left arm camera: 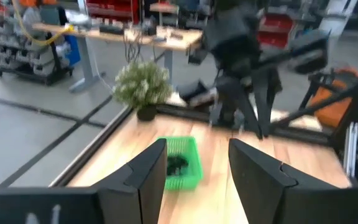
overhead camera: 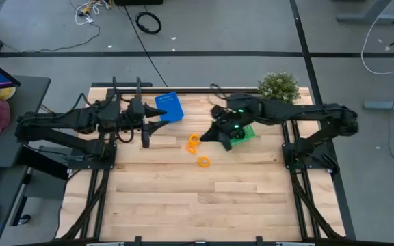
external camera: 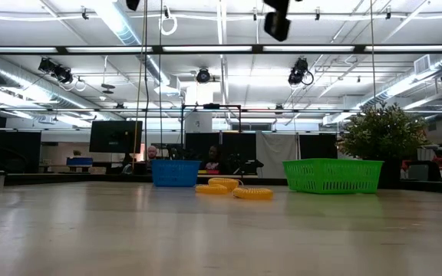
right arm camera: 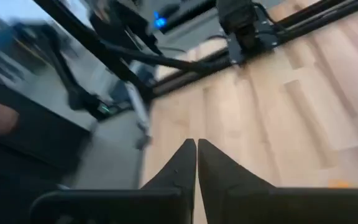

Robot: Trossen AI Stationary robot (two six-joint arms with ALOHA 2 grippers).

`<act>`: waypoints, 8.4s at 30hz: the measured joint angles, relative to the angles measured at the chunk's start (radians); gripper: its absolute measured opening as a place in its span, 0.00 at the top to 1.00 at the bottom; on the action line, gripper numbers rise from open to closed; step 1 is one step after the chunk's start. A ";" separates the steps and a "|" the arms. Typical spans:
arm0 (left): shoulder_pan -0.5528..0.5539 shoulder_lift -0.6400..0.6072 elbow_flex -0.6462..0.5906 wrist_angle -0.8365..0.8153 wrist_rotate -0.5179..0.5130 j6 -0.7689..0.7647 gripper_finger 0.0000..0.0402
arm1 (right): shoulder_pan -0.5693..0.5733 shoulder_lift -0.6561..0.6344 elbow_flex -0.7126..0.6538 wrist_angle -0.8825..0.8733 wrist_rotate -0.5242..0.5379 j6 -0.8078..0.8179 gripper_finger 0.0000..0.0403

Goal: Sort spring keychains
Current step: Put the yellow spring keychain into the blue bin

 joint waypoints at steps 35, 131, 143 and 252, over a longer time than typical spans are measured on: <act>0.000 -0.059 -0.001 -0.298 -0.050 -0.070 0.56 | 0.198 0.541 0.247 -0.542 0.423 -0.718 0.53; 0.000 0.159 0.000 0.542 0.430 -0.099 0.56 | 0.055 0.149 0.246 0.487 -0.085 -0.100 1.00; 0.000 0.158 0.000 0.542 0.376 -0.095 0.75 | 0.055 0.148 0.246 0.475 -0.086 -0.100 1.00; 0.726 1.076 0.573 -0.713 0.220 -0.174 0.88 | 0.031 -0.143 0.247 -0.045 0.214 -0.153 0.59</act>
